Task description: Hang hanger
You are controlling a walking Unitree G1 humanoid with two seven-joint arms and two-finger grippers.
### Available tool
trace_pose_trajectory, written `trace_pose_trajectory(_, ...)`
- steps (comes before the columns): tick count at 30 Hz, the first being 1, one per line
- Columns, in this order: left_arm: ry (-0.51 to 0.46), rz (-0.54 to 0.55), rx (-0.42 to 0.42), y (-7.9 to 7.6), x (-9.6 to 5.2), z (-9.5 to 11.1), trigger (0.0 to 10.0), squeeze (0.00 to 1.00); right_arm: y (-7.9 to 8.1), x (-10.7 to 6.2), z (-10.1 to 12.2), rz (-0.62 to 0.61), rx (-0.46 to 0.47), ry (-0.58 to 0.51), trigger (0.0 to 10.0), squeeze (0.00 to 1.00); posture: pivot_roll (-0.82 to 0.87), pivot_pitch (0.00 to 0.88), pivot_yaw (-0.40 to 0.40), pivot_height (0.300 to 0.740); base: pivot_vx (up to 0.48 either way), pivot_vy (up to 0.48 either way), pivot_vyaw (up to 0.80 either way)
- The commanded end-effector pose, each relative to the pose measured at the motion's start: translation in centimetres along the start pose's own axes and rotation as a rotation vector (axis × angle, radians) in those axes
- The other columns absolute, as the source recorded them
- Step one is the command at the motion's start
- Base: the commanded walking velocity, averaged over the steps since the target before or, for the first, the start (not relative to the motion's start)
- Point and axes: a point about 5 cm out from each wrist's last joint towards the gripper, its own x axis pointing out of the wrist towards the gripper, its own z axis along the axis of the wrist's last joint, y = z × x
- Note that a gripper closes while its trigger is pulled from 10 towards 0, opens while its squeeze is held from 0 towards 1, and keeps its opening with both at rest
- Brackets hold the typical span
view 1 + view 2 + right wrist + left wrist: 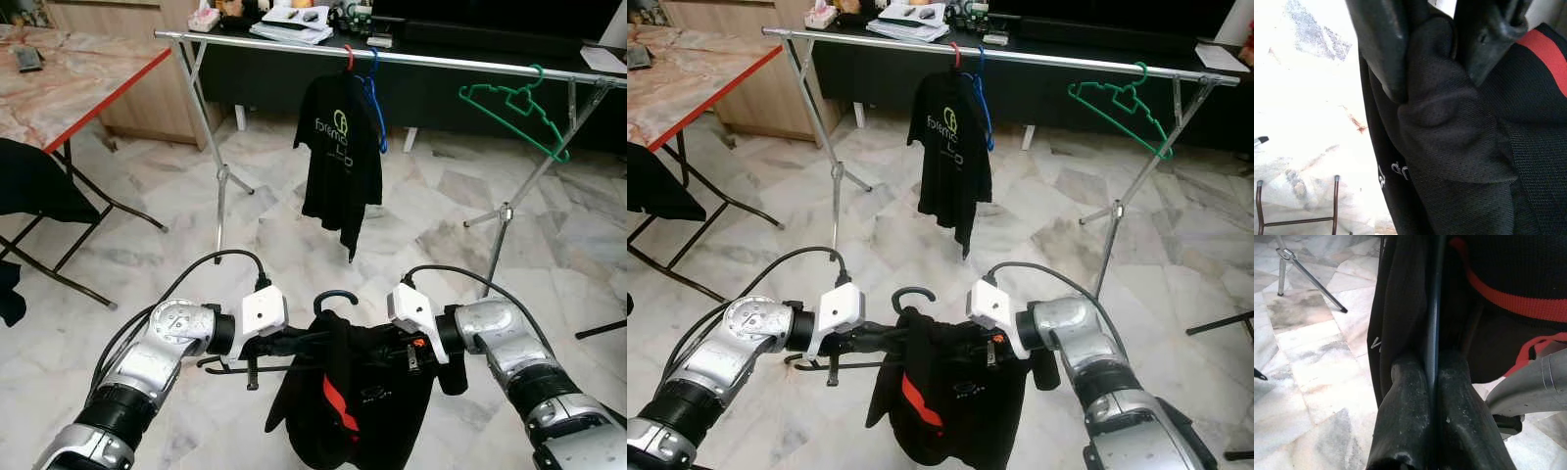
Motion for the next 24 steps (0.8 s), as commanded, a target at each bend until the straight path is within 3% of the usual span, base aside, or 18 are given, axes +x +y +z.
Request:
trace_pose_trajectory(1,-0.048,0.010,0.062,0.64,0.16,1.75,10.0,0.00,0.24,0.74,0.26,0.045,-0.009,-0.005,0.0,0.00,-0.05,0.145,-0.032,0.740,0.000,0.000,0.00)
trace_pose_trajectory(24,-0.026,-0.039,0.088,0.45,0.29,1.93,10.0,0.00,0.61,0.17,-0.23,0.098,0.017,-0.001,0.0,0.00,-0.05,0.161,-0.028,0.740,0.000,0.000,0.00)
